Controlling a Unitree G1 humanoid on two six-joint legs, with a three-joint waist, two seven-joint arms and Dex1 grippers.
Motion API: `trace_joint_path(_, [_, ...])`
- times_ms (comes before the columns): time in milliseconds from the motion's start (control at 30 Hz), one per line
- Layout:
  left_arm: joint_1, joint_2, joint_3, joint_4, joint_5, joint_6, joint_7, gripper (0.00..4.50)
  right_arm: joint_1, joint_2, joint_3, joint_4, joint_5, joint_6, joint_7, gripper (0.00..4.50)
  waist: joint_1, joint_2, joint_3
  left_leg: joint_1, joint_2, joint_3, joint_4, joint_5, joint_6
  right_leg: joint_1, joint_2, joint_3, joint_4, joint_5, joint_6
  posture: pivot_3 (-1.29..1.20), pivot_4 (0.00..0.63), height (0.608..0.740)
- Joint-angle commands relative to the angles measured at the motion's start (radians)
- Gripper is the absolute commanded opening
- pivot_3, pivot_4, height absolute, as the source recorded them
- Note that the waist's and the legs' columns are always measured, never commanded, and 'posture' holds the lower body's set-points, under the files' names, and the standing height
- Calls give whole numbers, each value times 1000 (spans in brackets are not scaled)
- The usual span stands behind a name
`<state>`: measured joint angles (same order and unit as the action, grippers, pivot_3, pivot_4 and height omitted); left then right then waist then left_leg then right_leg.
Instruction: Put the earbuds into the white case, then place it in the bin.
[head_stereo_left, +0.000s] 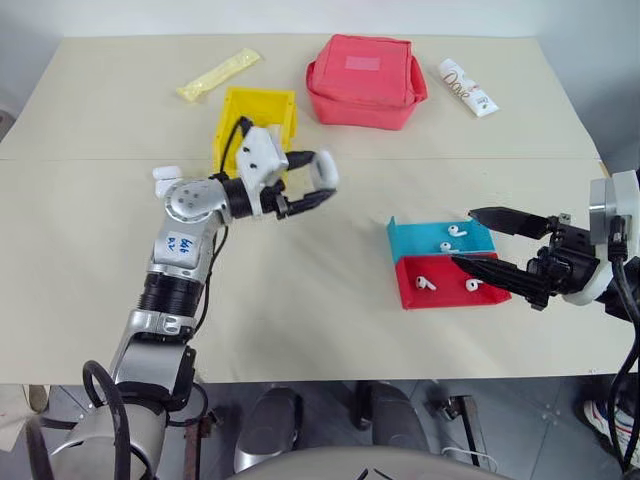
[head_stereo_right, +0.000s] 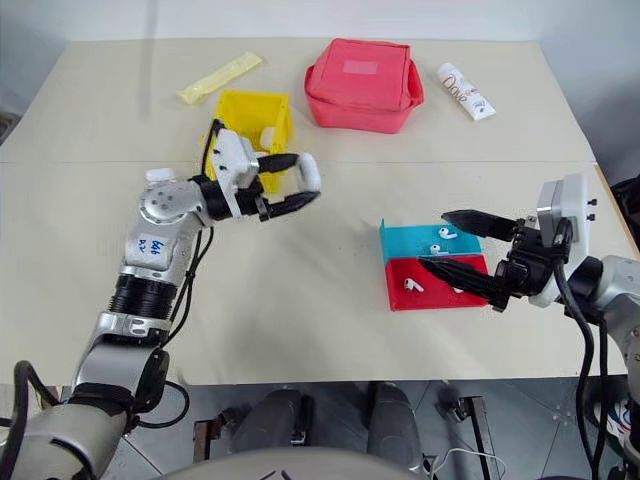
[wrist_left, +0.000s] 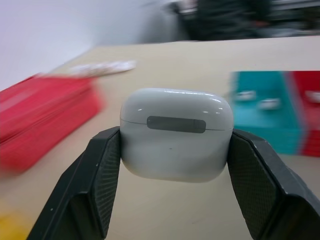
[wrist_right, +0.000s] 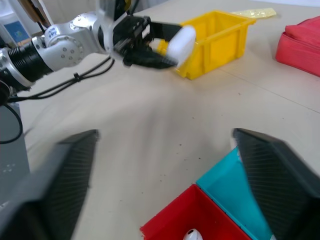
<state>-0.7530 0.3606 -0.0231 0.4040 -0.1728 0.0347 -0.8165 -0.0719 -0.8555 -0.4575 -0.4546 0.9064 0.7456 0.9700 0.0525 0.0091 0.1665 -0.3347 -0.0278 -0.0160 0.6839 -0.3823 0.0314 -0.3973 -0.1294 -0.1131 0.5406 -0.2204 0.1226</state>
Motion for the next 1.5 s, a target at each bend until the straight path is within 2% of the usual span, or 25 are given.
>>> trace_joint_path(33, [-52,39,49,52,47,22,128,2816,1,-7,-4,-2,-13,-25,-10,4451,3,0,0,0,0,0,0,0,0,0,0,0,0,0,0,0,150,740])
trace_joint_path(133, [-86,60,78,118,43,12,162,2816,5,-5,-1,-9,-16,-25,-16,4451,3,-1,0,0,-1,0,0,0,0,0,0,0,0,0,0,0,150,740])
trace_joint_path(267, [-240,94,93,413,118,-40,325,2816,8,-2,16,-18,-20,-20,-34,4451,8,-3,1,0,-2,-1,0,1,-1,0,-1,-1,1,1,1,0,150,740])
trace_joint_path(433, [-294,86,83,520,135,-103,334,4472,-4,-13,19,-16,-21,-17,-44,4500,5,-3,1,0,-3,0,0,1,-1,0,-1,-1,1,1,1,0,150,740])
trace_joint_path(467, [-295,88,83,517,132,-116,319,4493,-6,-15,19,-15,-21,-16,-45,4500,4,-3,2,0,-3,0,0,1,-1,0,-1,-1,1,1,1,0,150,740])
trace_joint_path(633, [-238,120,106,382,58,-207,121,4493,-13,-24,21,-1,-33,-25,-31,4500,1,-4,2,0,-2,0,0,1,-2,0,-1,-1,1,1,2,0,150,740])
trace_joint_path(733, [-174,145,129,245,-20,-197,-2,4493,-22,-27,30,10,-48,-40,-14,4500,-3,-3,2,0,-2,0,0,1,-2,-1,-1,0,1,1,1,0,150,740])
trace_joint_path(833, [-58,198,154,54,-140,-36,-127,4493,-27,-27,32,24,-64,-83,29,4500,-9,-3,2,1,-1,1,0,1,-3,-1,-1,0,1,1,1,0,150,740])
trace_joint_path(900, [17,230,167,-43,-199,9,-200,4493,-21,-36,38,35,-89,-117,68,4500,-14,-3,2,1,0,1,0,1,-3,-1,0,0,1,1,1,0,150,740])
trace_joint_path(1033, [240,337,213,-216,-325,94,-390,4493,89,-112,65,79,-203,-228,230,4500,-17,-3,2,1,0,0,0,1,-3,0,0,-1,1,0,1,0,150,740])
trace_joint_path(1133, [339,383,246,-255,-352,119,-419,4493,148,-142,53,119,-231,-266,297,4500,-17,-3,2,1,0,0,0,0,-2,0,-1,0,1,0,0,0,150,740])
trace_joint_path(1267, [407,359,316,-250,-373,33,-428,4493,199,-157,24,219,-271,-324,375,4500,-7,-2,2,2,-1,-1,0,0,-2,1,-2,3,1,0,0,0,150,740])
trace_joint_path(1433, [439,368,297,-298,-344,23,-409,4493,145,-155,37,294,-288,-347,373,4500,-7,-1,2,2,-1,-1,0,0,-3,1,-3,6,1,0,0,0,150,740])
trace_joint_path(1500, [437,382,286,-283,-355,41,-448,4493,112,-146,51,299,-286,-342,358,4500,-10,0,2,2,0,0,0,-1,-3,1,-3,6,1,0,0,0,150,740])
